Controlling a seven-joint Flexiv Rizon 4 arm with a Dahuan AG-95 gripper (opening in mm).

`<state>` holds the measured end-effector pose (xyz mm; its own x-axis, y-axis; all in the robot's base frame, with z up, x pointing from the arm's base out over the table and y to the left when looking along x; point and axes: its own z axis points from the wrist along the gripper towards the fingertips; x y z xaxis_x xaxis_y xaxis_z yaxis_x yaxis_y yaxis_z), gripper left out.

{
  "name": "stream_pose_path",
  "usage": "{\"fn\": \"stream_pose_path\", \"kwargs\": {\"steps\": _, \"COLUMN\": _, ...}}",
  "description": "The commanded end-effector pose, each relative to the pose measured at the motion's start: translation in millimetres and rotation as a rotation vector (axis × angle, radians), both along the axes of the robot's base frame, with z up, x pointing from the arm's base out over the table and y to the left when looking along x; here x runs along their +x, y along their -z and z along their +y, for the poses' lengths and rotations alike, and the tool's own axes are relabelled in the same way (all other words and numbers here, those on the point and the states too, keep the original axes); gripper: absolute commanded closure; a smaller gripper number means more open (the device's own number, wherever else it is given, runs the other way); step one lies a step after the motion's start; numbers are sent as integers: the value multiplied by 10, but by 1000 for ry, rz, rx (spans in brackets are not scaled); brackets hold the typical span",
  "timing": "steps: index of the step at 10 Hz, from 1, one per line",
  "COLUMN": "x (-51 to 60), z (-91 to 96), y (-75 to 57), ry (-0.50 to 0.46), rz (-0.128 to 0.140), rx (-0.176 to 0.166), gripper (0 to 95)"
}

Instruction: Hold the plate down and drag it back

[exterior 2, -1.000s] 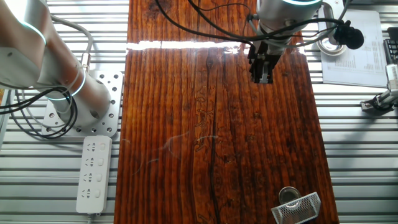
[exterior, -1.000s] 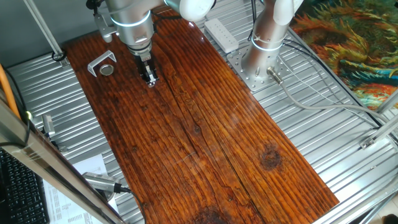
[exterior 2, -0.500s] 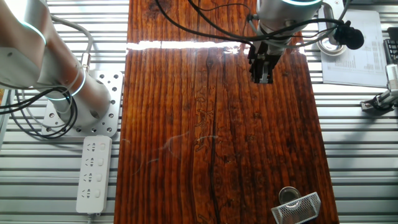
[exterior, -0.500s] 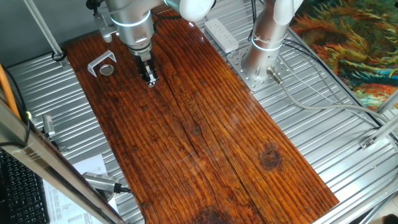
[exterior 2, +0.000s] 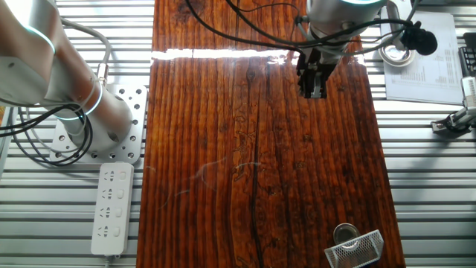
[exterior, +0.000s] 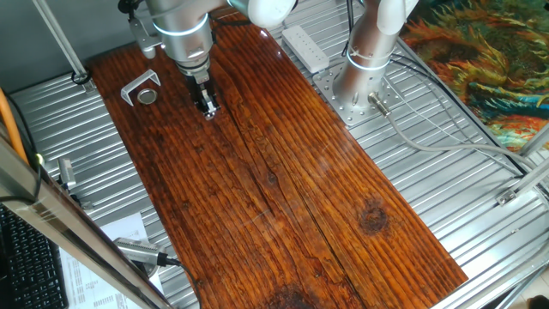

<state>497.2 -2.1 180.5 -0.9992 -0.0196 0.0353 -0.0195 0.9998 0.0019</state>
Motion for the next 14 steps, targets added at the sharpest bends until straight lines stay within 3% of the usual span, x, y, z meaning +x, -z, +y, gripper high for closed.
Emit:
{"fn": "stream_pose_path", "kwargs": {"steps": 1, "x": -2, "z": -1, "y": -3, "ry": 2, "rz": 8, "rx": -2, "gripper": 950}}
{"fn": "stream_pose_path", "kwargs": {"steps": 14, "x": -38, "z": -9, "y": 20, "ry": -22, "rz": 8, "rx": 9, "gripper": 950}}
